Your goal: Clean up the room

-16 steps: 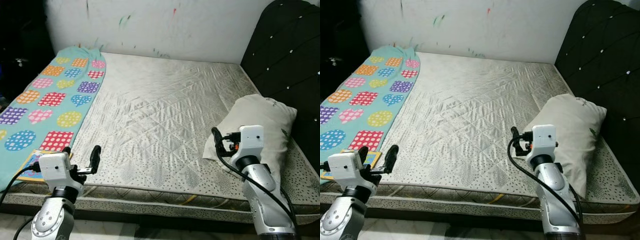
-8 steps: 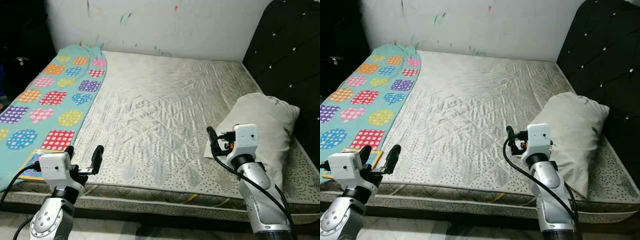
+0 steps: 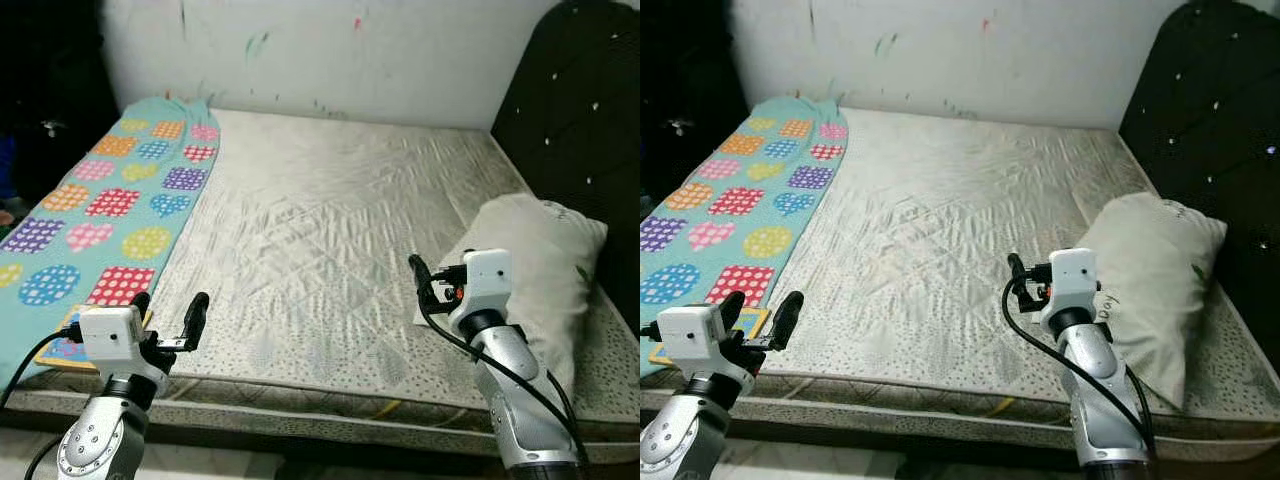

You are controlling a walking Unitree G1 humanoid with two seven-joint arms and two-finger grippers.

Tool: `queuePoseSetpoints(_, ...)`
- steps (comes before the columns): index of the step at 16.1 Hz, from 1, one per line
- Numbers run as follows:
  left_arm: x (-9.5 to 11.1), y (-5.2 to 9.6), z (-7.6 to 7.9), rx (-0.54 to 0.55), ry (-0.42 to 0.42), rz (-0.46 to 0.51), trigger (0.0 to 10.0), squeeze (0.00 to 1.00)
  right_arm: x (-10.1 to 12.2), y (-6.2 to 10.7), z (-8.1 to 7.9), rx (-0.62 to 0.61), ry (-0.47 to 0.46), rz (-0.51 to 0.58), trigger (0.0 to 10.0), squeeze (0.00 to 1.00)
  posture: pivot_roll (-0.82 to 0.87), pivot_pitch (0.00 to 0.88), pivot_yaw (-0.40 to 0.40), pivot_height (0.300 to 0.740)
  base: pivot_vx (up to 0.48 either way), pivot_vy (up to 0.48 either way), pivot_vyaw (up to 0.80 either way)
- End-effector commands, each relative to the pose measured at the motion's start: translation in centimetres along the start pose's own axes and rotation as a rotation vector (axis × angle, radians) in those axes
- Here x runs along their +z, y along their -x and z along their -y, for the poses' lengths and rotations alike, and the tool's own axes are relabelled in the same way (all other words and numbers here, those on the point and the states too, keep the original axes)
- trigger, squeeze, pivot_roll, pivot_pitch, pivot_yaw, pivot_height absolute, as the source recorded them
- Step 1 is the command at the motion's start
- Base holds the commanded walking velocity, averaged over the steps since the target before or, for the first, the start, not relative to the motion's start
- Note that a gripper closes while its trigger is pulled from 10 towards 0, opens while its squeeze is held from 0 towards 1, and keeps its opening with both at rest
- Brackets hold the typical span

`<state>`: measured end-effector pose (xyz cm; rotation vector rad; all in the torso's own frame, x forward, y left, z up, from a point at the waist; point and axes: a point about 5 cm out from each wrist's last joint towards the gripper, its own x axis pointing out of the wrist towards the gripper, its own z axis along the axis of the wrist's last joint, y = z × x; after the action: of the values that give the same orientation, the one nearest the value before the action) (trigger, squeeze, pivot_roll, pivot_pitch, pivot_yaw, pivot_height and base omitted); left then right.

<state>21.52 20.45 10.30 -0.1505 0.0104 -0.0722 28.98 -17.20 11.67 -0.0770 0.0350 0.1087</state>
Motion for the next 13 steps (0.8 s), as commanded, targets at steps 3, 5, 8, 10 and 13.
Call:
queuePoseSetpoints(3, 0.37, -0.24, 0.34, -0.023, -0.006, 0.007, 10.0, 0.0, 0.27, -0.19, 0.15, -0.006, 0.013, 0.012, 10.0, 0.0, -0.05, 0.039, -0.041, 0.74, 0.315, 0.0, 0.0)
queuePoseSetpoints(5, 0.36, -0.3, 0.37, -0.028, -0.003, 0.008, 10.0, 0.0, 0.52, -0.26, -0.15, 0.009, 0.026, 0.025, 10.0, 0.0, -0.05, 0.039, -0.041, 0.74, 0.341, 0.0, 0.0)
queuePoseSetpoints(8, 0.34, -0.35, 0.36, -0.026, -0.005, 0.007, 10.0, 0.0, 0.45, -0.3, -0.23, 0.015, 0.021, 0.023, 10.0, 0.0, -0.05, 0.04, -0.042, 0.74, 0.354, 0.0, 0.0)
queuePoseSetpoints(10, 0.34, -0.37, 0.34, -0.025, -0.005, 0.007, 10.0, 0.0, 0.43, -0.28, -0.32, 0.018, 0.02, 0.024, 10.0, 0.0, -0.05, 0.04, -0.042, 0.74, 0.352, 0.0, 0.0)
queuePoseSetpoints(13, 0.35, -0.4, 0.37, -0.026, -0.007, 0.007, 10.0, 0.0, 0.41, -0.32, -0.34, 0.019, 0.021, 0.024, 10.0, 0.0, -0.05, 0.04, -0.041, 0.74, 0.35, 0.0, 0.0)
